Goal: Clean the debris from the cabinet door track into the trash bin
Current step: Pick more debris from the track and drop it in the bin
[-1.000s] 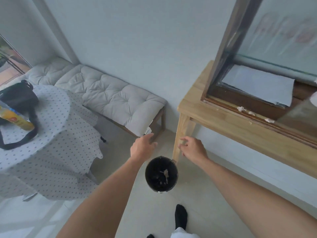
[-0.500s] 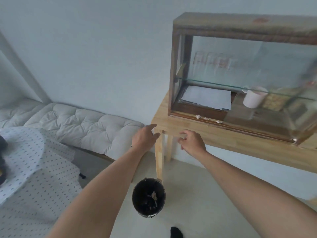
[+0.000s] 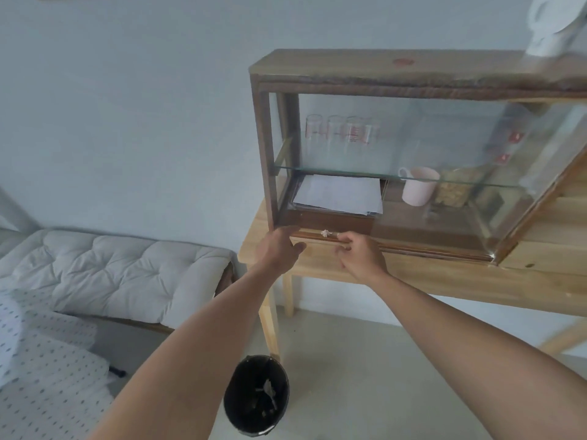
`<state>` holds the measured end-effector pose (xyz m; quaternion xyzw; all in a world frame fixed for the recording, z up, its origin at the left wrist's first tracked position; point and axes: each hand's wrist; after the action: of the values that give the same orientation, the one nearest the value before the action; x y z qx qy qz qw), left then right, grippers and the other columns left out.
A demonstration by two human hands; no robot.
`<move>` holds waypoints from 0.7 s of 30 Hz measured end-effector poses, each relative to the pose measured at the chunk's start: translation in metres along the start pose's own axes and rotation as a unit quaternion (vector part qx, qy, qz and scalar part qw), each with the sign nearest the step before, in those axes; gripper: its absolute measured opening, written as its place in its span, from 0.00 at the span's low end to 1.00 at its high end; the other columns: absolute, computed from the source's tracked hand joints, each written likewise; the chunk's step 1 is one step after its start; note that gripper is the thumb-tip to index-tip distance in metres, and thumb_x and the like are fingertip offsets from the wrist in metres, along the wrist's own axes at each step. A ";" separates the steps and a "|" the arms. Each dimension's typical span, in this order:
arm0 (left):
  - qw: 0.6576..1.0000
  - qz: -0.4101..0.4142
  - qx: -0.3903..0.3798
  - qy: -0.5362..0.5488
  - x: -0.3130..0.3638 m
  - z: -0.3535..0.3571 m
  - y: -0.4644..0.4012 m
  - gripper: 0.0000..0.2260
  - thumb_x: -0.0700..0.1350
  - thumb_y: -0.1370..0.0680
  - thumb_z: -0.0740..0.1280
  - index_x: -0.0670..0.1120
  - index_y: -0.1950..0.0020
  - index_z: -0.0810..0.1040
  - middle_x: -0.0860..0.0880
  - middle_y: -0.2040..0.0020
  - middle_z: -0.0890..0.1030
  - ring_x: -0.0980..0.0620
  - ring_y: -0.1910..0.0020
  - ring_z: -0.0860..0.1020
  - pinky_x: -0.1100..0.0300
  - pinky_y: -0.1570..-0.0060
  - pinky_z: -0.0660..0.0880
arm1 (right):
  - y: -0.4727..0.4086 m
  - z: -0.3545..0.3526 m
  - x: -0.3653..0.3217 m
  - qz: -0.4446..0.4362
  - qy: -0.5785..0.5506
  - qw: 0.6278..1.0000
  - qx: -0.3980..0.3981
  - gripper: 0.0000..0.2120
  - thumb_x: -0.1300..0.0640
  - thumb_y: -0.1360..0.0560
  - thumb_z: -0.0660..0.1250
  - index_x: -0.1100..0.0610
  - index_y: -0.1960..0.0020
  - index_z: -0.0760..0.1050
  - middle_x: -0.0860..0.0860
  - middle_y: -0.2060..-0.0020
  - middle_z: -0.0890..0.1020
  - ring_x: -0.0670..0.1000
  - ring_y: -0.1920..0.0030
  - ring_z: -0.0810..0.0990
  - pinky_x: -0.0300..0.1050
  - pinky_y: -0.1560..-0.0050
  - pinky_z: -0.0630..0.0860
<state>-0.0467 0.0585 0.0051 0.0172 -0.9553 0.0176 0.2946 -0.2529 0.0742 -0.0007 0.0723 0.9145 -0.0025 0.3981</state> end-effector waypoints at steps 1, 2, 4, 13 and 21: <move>1.000 0.006 0.002 0.002 0.004 0.003 -0.005 0.21 0.56 0.18 0.71 0.63 0.25 0.77 0.51 0.46 0.86 0.44 0.42 0.82 0.53 0.52 0.77 | -0.004 -0.002 0.002 0.002 -0.002 1.000 0.004 0.15 0.49 0.22 0.70 0.45 0.36 0.82 0.46 0.66 0.87 0.53 0.55 0.88 0.51 0.48 0.83; 1.000 0.014 0.001 0.003 0.008 0.007 -0.009 0.20 0.55 0.19 0.71 0.64 0.26 0.78 0.52 0.48 0.86 0.45 0.43 0.82 0.54 0.54 0.75 | -0.008 -0.003 0.003 0.005 -0.004 1.000 0.008 0.14 0.49 0.22 0.70 0.45 0.37 0.82 0.46 0.66 0.87 0.53 0.55 0.88 0.52 0.49 0.83; 1.000 0.030 -0.006 -0.001 0.016 0.013 -0.015 0.19 0.54 0.18 0.72 0.65 0.28 0.79 0.52 0.54 0.84 0.45 0.46 0.83 0.55 0.57 0.74 | -0.014 -0.003 0.006 0.011 -0.010 1.000 0.011 0.15 0.49 0.22 0.70 0.45 0.36 0.82 0.48 0.64 0.89 0.53 0.54 0.88 0.53 0.48 0.84; 0.999 0.026 -0.024 0.000 0.035 0.045 -0.045 0.19 0.54 0.19 0.73 0.61 0.28 0.81 0.48 0.42 0.87 0.42 0.40 0.83 0.47 0.43 0.81 | -0.038 0.004 0.017 0.017 0.013 1.000 -0.008 0.23 0.49 0.19 0.68 0.47 0.24 0.77 0.49 0.60 0.90 0.54 0.46 0.88 0.53 0.43 0.83; 0.999 0.019 -0.024 0.020 0.032 0.059 -0.048 0.15 0.52 0.19 0.72 0.60 0.33 0.84 0.50 0.40 0.88 0.43 0.39 0.83 0.48 0.43 0.81 | -0.043 0.013 0.020 0.024 -0.010 1.000 0.015 0.18 0.49 0.19 0.67 0.44 0.30 0.82 0.49 0.68 0.88 0.50 0.57 0.88 0.46 0.48 0.83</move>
<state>-0.1040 0.0068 -0.0248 -0.0080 -0.9495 0.0002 0.3137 -0.2629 0.0334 -0.0266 0.1003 0.9084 -0.0073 0.4058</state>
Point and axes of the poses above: each hand's wrist, its own y-axis away from the middle knuckle, its own z-axis out of the palm, x = y × z
